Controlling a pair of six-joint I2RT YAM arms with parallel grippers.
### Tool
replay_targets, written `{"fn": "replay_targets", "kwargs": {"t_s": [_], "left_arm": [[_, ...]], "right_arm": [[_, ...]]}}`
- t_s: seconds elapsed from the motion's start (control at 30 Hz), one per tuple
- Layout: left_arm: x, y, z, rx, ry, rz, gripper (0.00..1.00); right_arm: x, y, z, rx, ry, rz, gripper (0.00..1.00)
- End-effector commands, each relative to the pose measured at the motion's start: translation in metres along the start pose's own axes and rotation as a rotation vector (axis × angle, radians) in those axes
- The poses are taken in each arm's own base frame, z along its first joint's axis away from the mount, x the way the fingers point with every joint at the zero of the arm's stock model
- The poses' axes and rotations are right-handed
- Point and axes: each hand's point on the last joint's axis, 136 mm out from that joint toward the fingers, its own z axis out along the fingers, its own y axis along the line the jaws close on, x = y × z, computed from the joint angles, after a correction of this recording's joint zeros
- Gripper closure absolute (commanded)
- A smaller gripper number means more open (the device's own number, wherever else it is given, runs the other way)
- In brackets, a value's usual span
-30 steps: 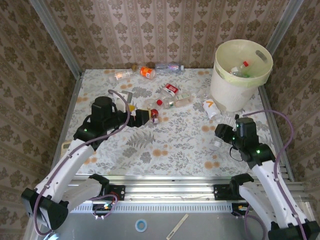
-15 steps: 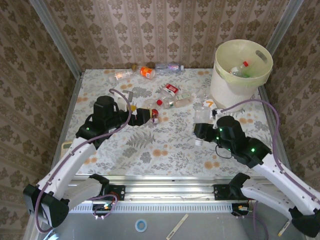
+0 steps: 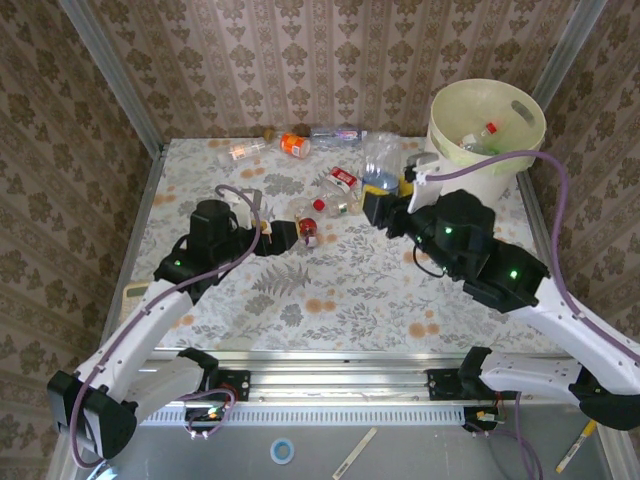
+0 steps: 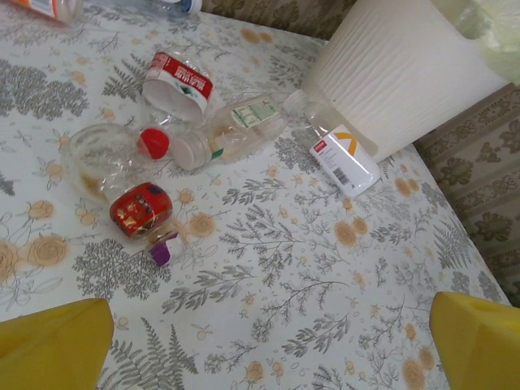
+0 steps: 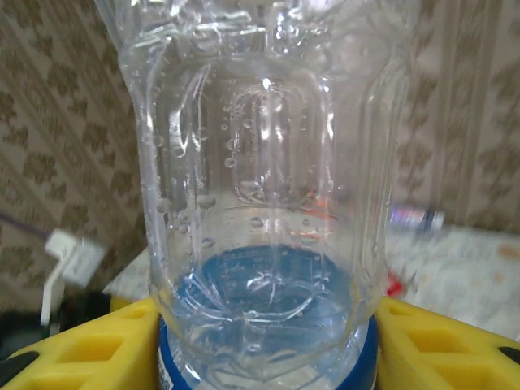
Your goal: Throw the plastic bottles in the bin
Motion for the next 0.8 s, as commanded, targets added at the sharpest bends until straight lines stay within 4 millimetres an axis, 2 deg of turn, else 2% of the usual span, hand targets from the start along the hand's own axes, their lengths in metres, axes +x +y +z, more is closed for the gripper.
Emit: {"fn": "replay_targets", "kwargs": {"t_s": [0.0, 0.3, 0.43, 0.5, 0.57, 0.6, 0.7, 0.77], "left_arm": [[-0.006, 0.004, -0.001, -0.013, -0.042, -0.033, 0.0], [-0.008, 0.008, 0.016, -0.012, -0.029, -0.03, 0.0], [-0.01, 0.012, 0.035, 0.008, 0.003, -0.022, 0.0], [-0.012, 0.004, 0.046, 0.064, 0.025, -0.007, 0.0], [-0.013, 0.007, 0.057, 0.064, 0.034, 0.001, 0.0], [-0.018, 0.016, 0.06, 0.054, 0.031, -0.014, 0.0], [-0.024, 0.015, 0.069, 0.096, 0.03, -0.028, 0.0], [-0.027, 0.014, 0.072, 0.109, 0.036, -0.026, 0.0]], "right_arm": [[-0.066, -0.015, -0.021, 0.095, -0.207, -0.115, 0.69], [-0.173, -0.04, -0.057, 0.226, -0.523, -0.214, 0.71], [-0.204, -0.044, -0.061, 0.283, -0.617, -0.244, 0.71], [-0.21, -0.044, -0.057, 0.301, -0.621, -0.249, 0.71], [-0.213, -0.042, -0.051, 0.316, -0.627, -0.277, 0.71], [-0.213, -0.041, -0.047, 0.323, -0.623, -0.291, 0.71], [-0.214, -0.043, -0.039, 0.352, -0.621, -0.32, 0.71], [-0.215, -0.052, -0.036, 0.394, -0.615, -0.317, 0.71]]}}
